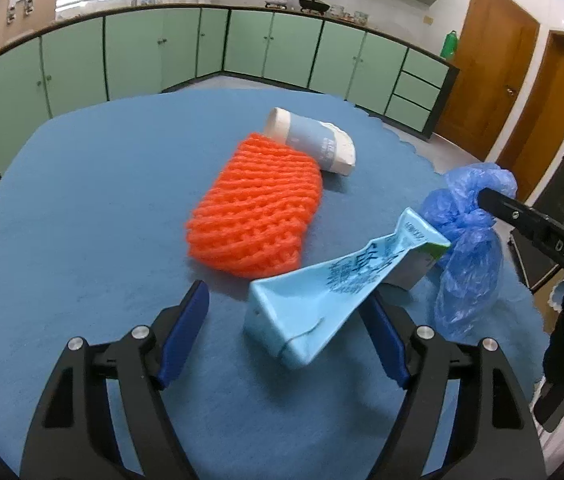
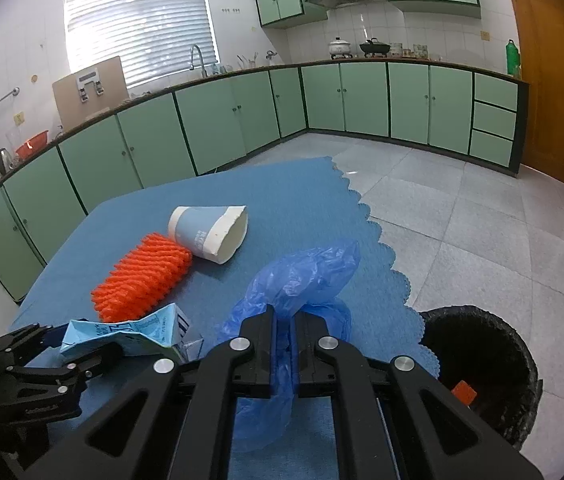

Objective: Collect trash
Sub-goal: 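Grasp the blue plastic bag with the right gripper while the left grasps the milk carton, then carry the milk carton and blue bag over the black bin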

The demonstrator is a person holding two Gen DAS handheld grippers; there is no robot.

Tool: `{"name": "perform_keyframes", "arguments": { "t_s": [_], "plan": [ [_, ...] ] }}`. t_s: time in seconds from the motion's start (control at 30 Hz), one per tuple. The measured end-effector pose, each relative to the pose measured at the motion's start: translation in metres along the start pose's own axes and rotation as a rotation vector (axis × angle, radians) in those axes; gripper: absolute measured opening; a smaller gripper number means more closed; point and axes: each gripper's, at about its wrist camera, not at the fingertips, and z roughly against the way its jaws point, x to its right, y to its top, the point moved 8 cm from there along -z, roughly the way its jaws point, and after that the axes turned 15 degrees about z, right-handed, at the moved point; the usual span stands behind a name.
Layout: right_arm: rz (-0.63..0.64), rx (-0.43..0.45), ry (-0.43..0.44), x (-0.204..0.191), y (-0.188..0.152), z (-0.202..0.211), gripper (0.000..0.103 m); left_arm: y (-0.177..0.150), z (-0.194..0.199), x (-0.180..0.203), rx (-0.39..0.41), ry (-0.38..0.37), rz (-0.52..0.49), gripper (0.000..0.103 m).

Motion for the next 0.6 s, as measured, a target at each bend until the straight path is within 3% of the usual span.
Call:
{"name": "perform_keyframes", "arguments": {
  "t_s": [0.07, 0.13, 0.4, 0.6],
  "plan": [
    [0.000, 0.000, 0.000, 0.000, 0.000, 0.000, 0.005, 0.001, -0.001, 0.005, 0.001, -0.019, -0.006, 0.058],
    [0.001, 0.002, -0.002, 0.001, 0.001, 0.001, 0.005, -0.001, -0.002, 0.010, -0.003, -0.034, -0.008, 0.034],
    [-0.003, 0.010, -0.009, 0.004, 0.004, 0.008, 0.005, -0.006, 0.021, 0.028, 0.071, -0.054, -0.005, 0.030],
    [0.005, 0.046, -0.015, 0.008, 0.017, 0.025, 0.005, -0.001, 0.040, 0.045, 0.128, -0.009, -0.017, 0.030]
  ]
}}
